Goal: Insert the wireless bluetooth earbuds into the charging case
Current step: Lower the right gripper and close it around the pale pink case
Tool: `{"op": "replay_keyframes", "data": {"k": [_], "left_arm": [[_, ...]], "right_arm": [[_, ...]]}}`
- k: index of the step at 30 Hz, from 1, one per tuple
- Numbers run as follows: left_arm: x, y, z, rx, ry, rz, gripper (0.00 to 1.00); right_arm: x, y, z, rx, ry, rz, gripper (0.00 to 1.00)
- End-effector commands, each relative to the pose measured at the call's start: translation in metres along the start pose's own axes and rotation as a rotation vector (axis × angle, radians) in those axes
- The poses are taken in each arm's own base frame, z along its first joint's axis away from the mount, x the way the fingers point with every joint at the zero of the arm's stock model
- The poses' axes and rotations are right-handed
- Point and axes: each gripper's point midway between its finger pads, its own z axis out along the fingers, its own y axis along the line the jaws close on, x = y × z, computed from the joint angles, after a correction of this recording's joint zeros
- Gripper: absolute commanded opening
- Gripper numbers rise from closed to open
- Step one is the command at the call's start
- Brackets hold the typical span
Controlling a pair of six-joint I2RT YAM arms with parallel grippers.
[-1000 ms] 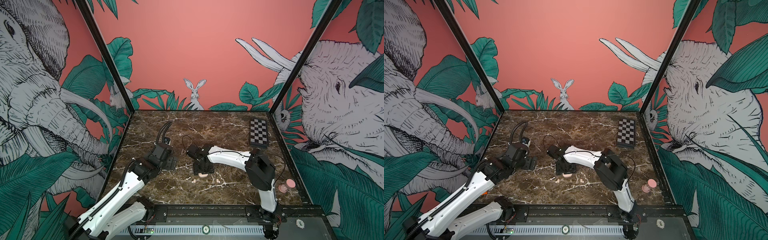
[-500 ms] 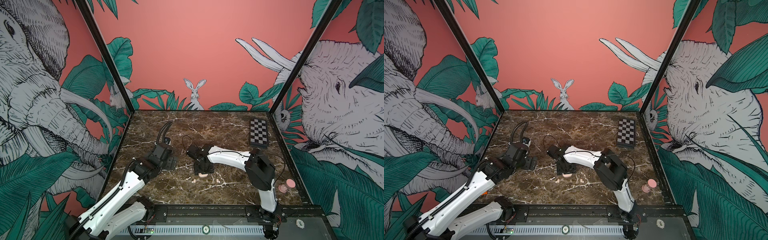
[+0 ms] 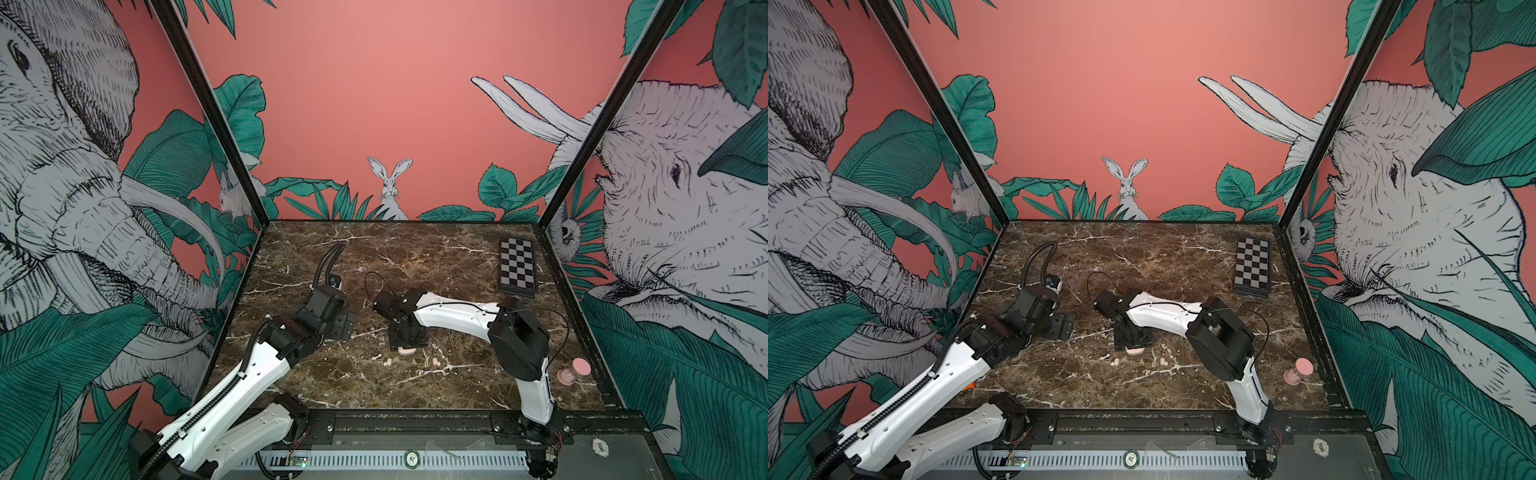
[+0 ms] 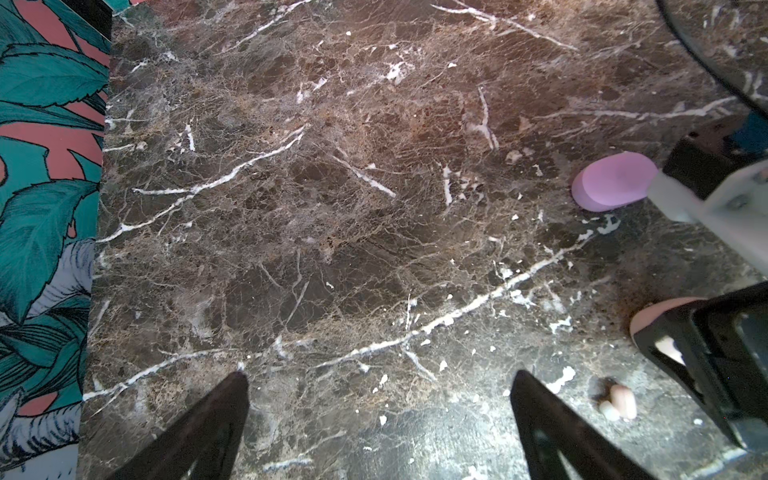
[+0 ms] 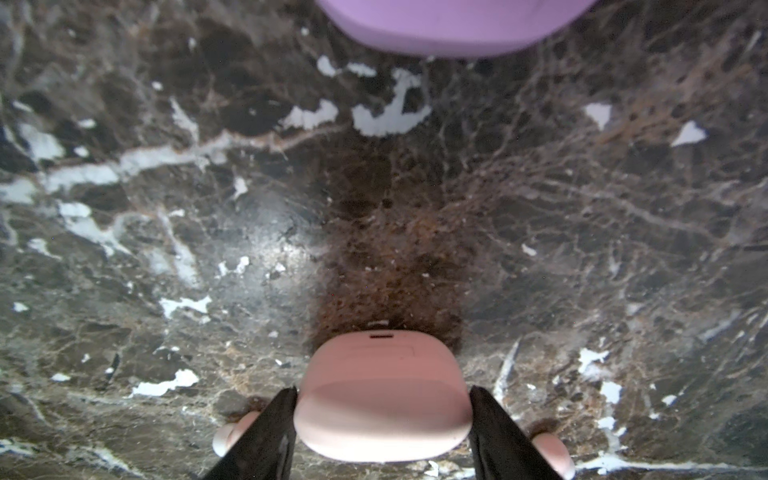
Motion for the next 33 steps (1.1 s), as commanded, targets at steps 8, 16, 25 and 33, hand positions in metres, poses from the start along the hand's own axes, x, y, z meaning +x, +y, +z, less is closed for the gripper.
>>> {"op": "replay_keyframes", "data": {"k": [8,16,25,33], "left_arm": [[0.004,0.001,0.001,-0.006,0.011,0.020,0.99],[-0.006,-0.011,-0.013,0.096,-0.070,0.032,0.99],[-0.016,-0.035,-0.017,0.233,-0.117,-0.025,0.99],[-0.036,-0.050,-0.017,0.292,-0.172,0.033,0.99]], "right_arm": [[-0.001,-0.015,-0.010,0.031,-0.039,0.005,0.35],[-0.014,-0.018,-0.052,-0.086,-0.157,0.012,0.03],[-0.028,-0.025,-0.089,-0.174,-0.249,-0.014,0.00],[-0.036,-0.025,-0.123,-0.288,-0.344,-0.079,0.00]]}}
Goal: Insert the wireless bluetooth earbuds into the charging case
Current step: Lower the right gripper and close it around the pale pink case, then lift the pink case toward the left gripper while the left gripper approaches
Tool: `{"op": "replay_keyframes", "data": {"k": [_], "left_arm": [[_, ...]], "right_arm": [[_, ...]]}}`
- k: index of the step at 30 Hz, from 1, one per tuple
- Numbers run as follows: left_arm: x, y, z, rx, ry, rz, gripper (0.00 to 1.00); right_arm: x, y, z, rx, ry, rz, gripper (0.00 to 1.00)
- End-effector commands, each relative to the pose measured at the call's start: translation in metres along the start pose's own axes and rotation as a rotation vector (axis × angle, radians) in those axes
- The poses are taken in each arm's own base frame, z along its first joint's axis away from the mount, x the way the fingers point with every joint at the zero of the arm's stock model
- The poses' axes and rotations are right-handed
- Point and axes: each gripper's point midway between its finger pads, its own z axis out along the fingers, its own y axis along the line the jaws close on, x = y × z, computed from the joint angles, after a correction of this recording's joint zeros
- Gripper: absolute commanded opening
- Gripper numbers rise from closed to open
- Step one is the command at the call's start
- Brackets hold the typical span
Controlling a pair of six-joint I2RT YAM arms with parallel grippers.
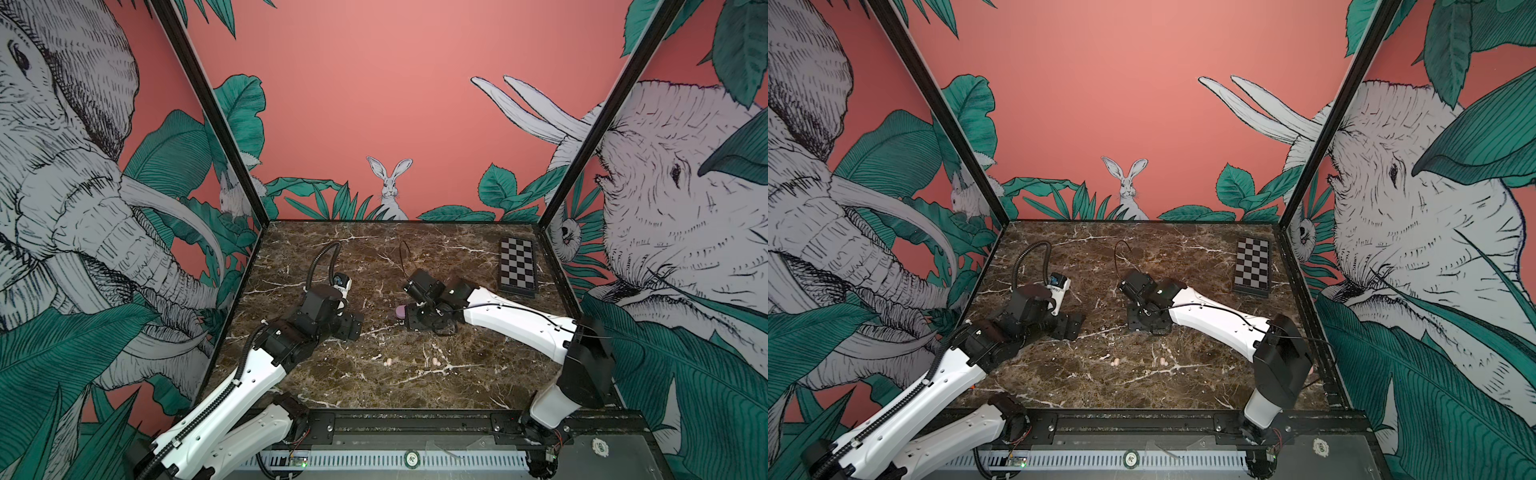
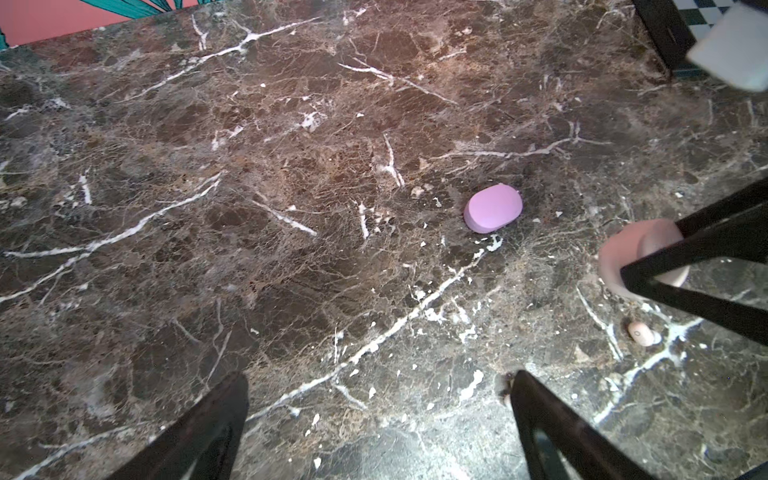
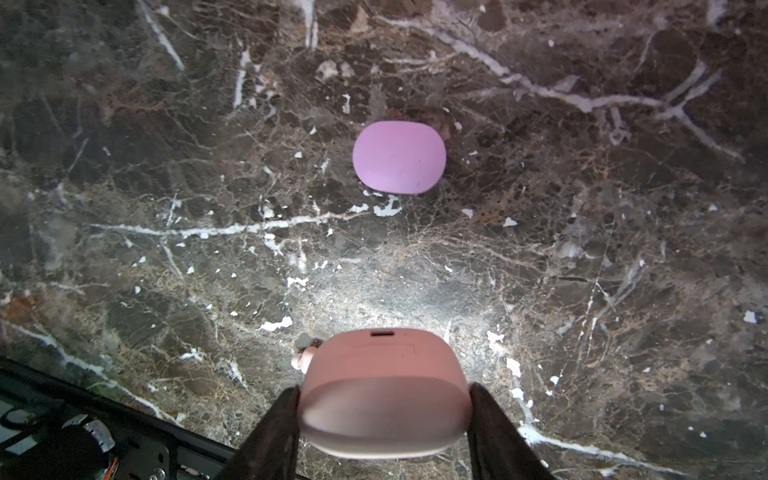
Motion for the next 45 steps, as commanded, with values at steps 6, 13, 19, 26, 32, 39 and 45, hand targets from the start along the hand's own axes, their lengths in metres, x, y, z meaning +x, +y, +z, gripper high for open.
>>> {"op": "replay_keyframes", "data": {"k": [6,13,19,26,32,39,45], "left_arm": [[-0.027,-0.016,-0.004,0.077,-0.169,0.132,0.99],[-0.031,-0.028,0.000,0.127,-0.354,0.291,0.99],[-0.021,-0.061,0.009,0.270,-0.418,0.558,0.99],[-0.007,-0.068,0.025,0.297,-0.409,0.673,0.99],[-0.014,-0.078,0.037,0.327,-0.458,0.706,0.99],[-0.017,-0.107,0.038,0.475,-0.517,0.729,0.99],[0.007,-0.119,0.042,0.528,-0.484,0.813,0.99]], "right_arm": [[-0.017,-0.001,-0.022,-0.149,-0.092,-0.112,0.00],[-0.026,0.003,-0.026,-0.256,-0.102,-0.175,0.00],[-0.030,0.008,-0.031,-0.320,-0.109,-0.192,0.00],[-0.022,0.016,-0.039,-0.403,-0.088,-0.221,0.00],[-0.012,0.018,-0.039,-0.432,-0.051,-0.264,0.00],[-0.006,0.026,-0.043,-0.498,-0.044,-0.280,0.00],[-0.009,0.035,-0.047,-0.541,-0.048,-0.292,0.00]]}}
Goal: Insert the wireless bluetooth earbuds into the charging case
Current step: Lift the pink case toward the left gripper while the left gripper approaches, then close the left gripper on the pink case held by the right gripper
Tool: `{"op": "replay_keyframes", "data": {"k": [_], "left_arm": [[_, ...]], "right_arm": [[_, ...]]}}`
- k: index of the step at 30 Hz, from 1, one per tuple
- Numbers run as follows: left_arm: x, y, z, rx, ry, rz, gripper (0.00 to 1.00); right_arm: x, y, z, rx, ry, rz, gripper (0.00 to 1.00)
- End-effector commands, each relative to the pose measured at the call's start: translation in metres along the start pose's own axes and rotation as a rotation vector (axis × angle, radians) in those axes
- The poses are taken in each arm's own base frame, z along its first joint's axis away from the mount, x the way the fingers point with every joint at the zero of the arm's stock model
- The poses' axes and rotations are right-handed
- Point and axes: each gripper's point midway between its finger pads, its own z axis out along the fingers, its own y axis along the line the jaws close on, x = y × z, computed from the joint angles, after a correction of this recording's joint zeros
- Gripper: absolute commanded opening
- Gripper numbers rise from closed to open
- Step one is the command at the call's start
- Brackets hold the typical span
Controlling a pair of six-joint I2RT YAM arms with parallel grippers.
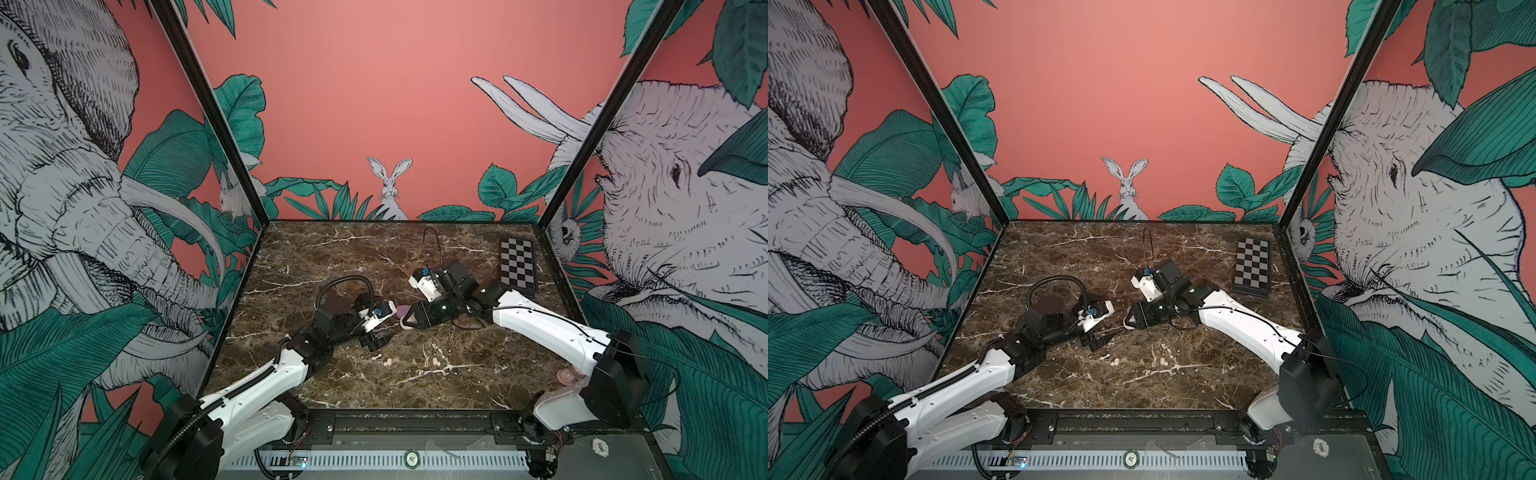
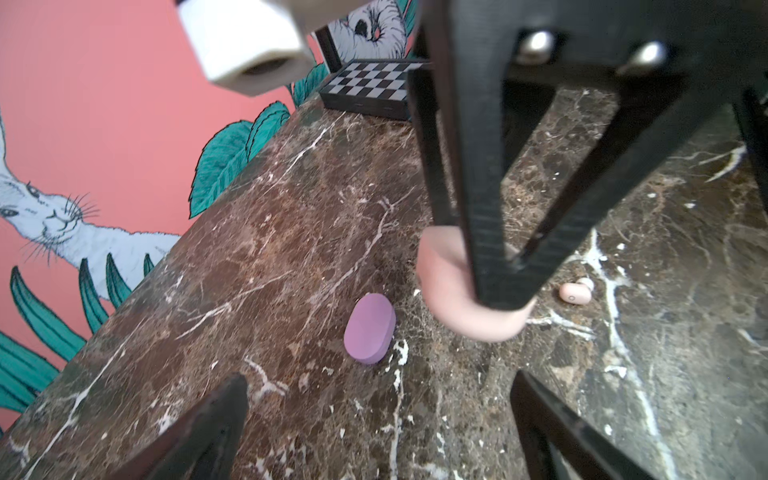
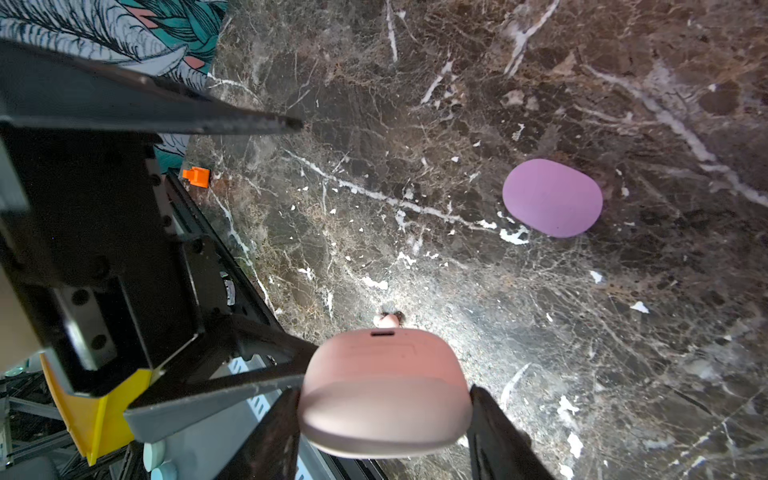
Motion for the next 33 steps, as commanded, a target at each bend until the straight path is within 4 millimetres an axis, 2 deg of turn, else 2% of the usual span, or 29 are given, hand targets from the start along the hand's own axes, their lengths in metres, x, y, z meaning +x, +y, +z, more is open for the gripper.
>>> {"op": "replay_keyframes", "data": {"k": [1,4,13,20,25,33], "left_arm": [[-0.003,-0.025,0.003,0.091,-0.028,0.077,0.99],[-0.004,-0.031,0.003,0.114,-0.028,0.082,0.99],[-0.008,-0.021,0.007,0.074,-0.028,0.094,0.93],[-0.005,-0.017,0.008,0.037,0.000,0.129,0.89],[-0.004,-0.016,0.010,0.031,0.016,0.142,0.82],[-0.007,-0.012,0.013,0.015,0.005,0.133,0.79]], "right_arm": [[-0.014,0.018,-0.009,-0.078,-0.054,-0.042,0.00],[-0.020,0.024,-0.006,-0.109,-0.064,-0.039,0.00],[-0.028,0.028,0.003,-0.148,-0.047,-0.025,0.00],[-0.026,0.030,0.003,-0.160,-0.043,-0.013,0.00],[-0.022,0.028,0.002,-0.152,-0.038,-0.001,0.00],[-0.021,0.028,0.005,-0.165,-0.042,0.023,0.00]]}}
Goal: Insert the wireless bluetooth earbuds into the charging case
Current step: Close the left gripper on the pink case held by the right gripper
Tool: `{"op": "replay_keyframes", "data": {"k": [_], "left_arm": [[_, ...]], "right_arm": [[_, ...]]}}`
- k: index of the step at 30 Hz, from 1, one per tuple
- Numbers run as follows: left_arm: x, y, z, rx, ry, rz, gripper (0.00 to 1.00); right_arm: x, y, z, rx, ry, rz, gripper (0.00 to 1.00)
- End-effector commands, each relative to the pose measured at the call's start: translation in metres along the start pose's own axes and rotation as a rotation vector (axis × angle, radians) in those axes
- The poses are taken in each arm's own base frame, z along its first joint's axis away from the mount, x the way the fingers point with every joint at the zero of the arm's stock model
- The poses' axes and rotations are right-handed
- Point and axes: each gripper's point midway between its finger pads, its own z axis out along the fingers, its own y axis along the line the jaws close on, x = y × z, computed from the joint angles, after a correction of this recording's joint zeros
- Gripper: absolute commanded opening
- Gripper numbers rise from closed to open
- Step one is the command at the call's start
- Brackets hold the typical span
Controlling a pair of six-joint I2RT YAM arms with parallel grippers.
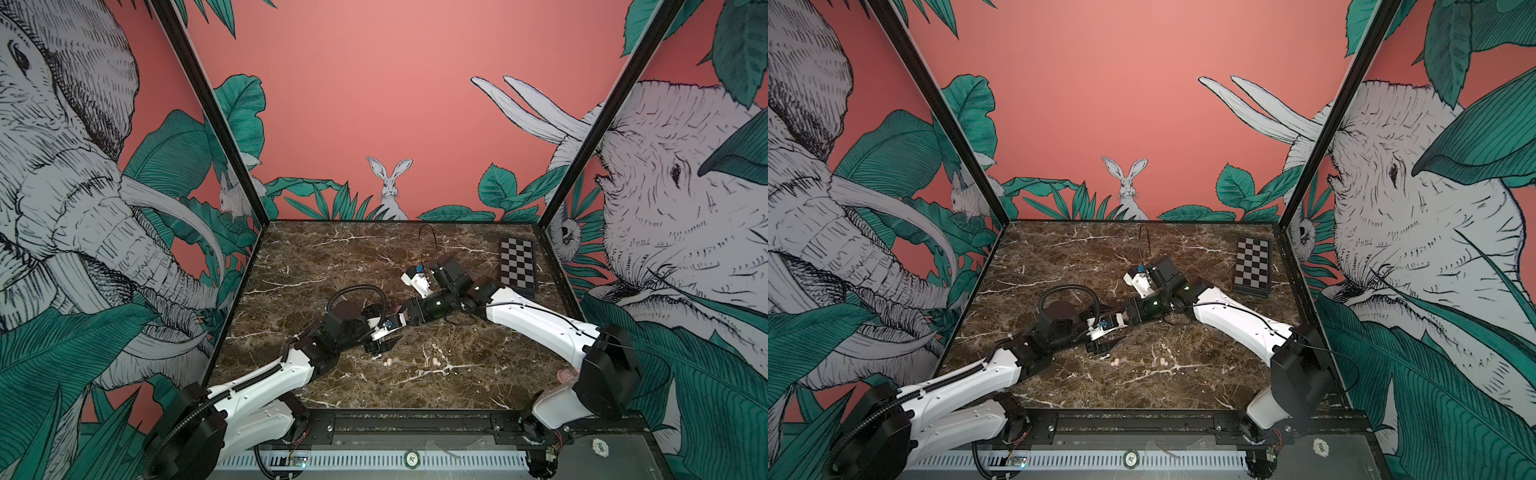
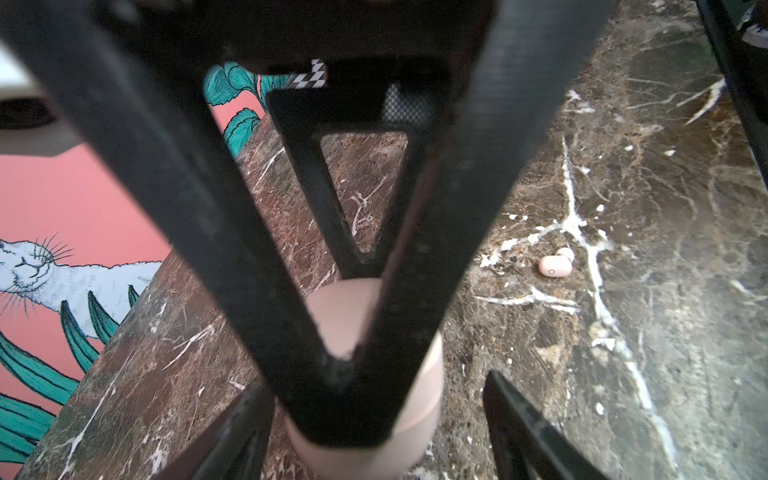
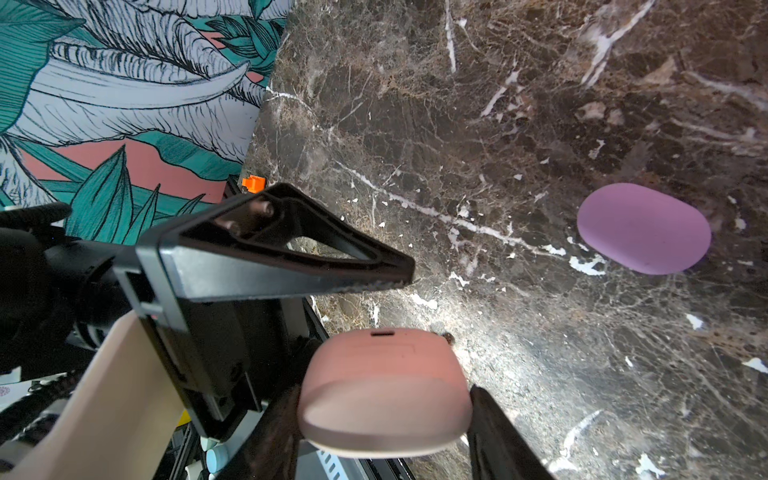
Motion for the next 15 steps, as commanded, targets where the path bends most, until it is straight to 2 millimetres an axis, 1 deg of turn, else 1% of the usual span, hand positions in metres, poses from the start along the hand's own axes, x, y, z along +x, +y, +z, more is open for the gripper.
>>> {"op": "replay_keyframes", "data": {"k": [1,3,4,10,15], "left_arm": [[-0.0136,0.0073,-0.0001,-0.022,-0.037,0.024,0.78],[-0.0156,0.0089,0.0000,-0.027,-0.042,0.020,0.73],[-0.0165,0.0083,0.0002,-0.025,-0.046,0.016,0.72],[-0.0179,0.0162,-0.0013,-0.072,-0.049,0.019,0.72],[-0.0188,0.0137,-0.0012,-0.059,-0.054,0.022,0.70]], "right_arm": [[-0.0078,0.0072,-0.0039,-0.034,-0.042,-0.009,0.00],[-0.0078,0.0077,-0.0028,-0.041,-0.044,-0.008,0.00],[-0.0086,0.0083,-0.0029,-0.044,-0.048,-0.008,0.00],[-0.0083,0.0075,-0.0001,-0.052,-0.043,0.001,0.00],[-0.0068,0.0077,0.0000,-0.056,-0.043,0.006,0.00]]}}
